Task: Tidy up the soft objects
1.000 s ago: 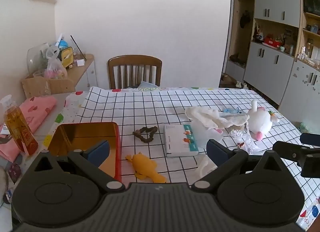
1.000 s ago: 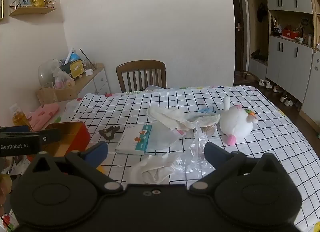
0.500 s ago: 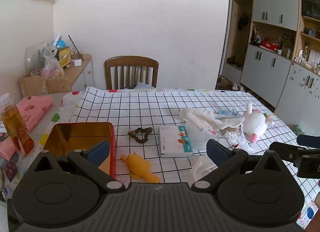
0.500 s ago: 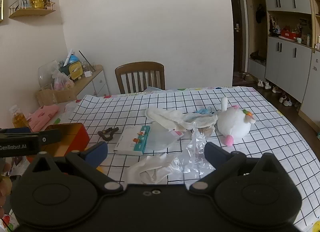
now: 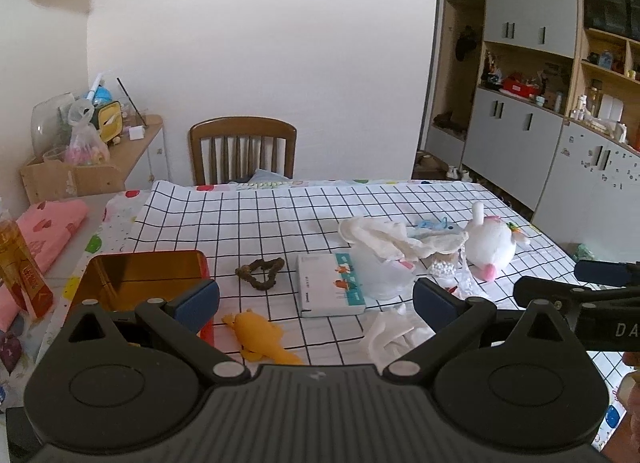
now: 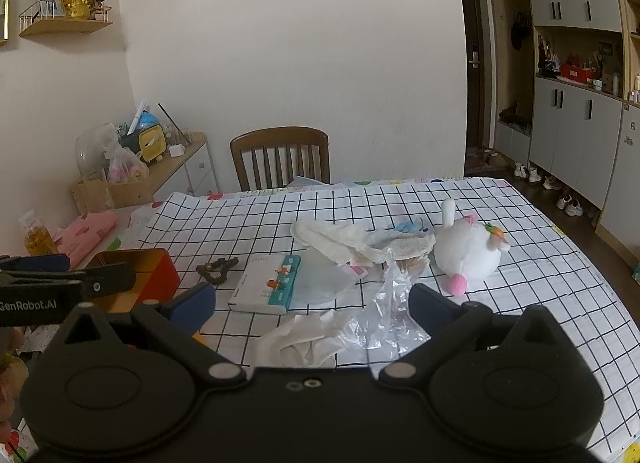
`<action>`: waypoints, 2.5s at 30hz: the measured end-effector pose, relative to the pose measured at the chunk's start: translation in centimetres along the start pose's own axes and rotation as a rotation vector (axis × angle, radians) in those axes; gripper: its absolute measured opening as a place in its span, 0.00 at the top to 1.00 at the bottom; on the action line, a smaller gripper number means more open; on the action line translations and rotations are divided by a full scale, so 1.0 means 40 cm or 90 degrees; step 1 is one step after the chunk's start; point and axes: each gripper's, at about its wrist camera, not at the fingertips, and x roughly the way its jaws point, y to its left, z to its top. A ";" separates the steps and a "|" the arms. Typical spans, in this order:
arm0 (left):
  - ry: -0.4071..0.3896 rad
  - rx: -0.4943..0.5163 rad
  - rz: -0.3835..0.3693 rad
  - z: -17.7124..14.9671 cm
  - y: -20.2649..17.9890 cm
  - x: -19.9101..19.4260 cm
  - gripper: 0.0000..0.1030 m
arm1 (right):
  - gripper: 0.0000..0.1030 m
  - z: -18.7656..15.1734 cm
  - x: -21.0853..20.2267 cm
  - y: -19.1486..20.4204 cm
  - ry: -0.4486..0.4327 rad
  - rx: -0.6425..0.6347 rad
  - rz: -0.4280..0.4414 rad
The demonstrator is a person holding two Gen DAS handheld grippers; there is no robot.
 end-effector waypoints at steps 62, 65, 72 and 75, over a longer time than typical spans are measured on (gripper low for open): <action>0.020 0.000 -0.008 -0.008 -0.019 0.075 0.00 | 0.01 -0.002 0.057 -0.049 0.032 -0.006 -0.016; 0.033 -0.012 0.000 -0.012 -0.014 0.103 0.00 | 0.01 -0.005 0.084 -0.061 0.044 -0.014 -0.014; 0.081 -0.020 0.030 -0.034 -0.003 0.179 0.00 | 0.04 -0.017 0.151 -0.101 0.074 -0.025 -0.018; 0.099 -0.024 0.043 -0.044 0.003 0.214 0.00 | 0.04 -0.020 0.182 -0.121 0.088 -0.027 -0.023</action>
